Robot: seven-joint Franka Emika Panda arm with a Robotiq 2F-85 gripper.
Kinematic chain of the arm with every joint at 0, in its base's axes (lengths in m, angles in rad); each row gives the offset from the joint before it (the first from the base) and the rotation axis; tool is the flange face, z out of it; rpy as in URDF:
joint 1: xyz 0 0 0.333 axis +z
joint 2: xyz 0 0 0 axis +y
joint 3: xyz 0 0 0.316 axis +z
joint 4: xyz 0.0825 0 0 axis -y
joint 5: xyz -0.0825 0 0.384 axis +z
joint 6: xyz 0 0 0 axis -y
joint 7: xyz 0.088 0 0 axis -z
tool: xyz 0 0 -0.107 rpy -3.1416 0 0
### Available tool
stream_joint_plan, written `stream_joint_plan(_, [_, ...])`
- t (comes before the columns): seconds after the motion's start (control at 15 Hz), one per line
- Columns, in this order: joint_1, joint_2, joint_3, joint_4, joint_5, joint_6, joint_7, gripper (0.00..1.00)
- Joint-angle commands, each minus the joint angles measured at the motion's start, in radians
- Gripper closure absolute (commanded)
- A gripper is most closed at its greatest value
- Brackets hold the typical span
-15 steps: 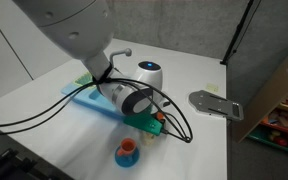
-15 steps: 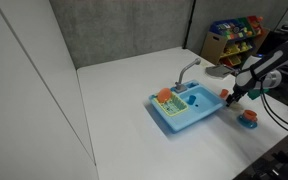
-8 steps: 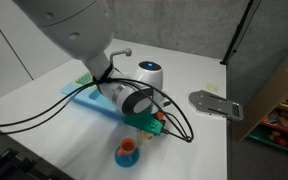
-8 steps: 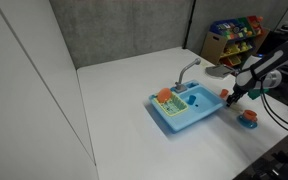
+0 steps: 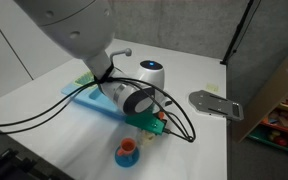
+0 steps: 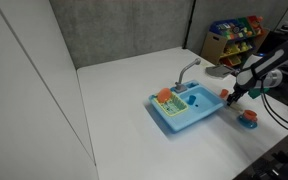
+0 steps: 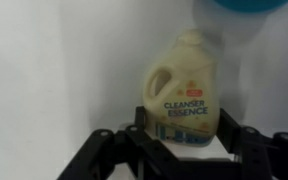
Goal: Put the bottle on the sink
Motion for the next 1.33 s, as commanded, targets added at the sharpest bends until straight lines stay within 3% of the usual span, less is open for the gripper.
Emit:
stream_joint_plan(0.0, [-0.015, -0.066, 0.006, -0.043, -0.010, -0.014, 0.015, 0.56])
stream_joint_plan(0.53, [0.039, -0.214, -0.037, -0.127, -0.012, -0.064, 0.091, 0.56])
stream_joint_plan(1.27, [0.082, -0.449, -0.052, -0.207, 0.011, -0.281, 0.153, 0.56])
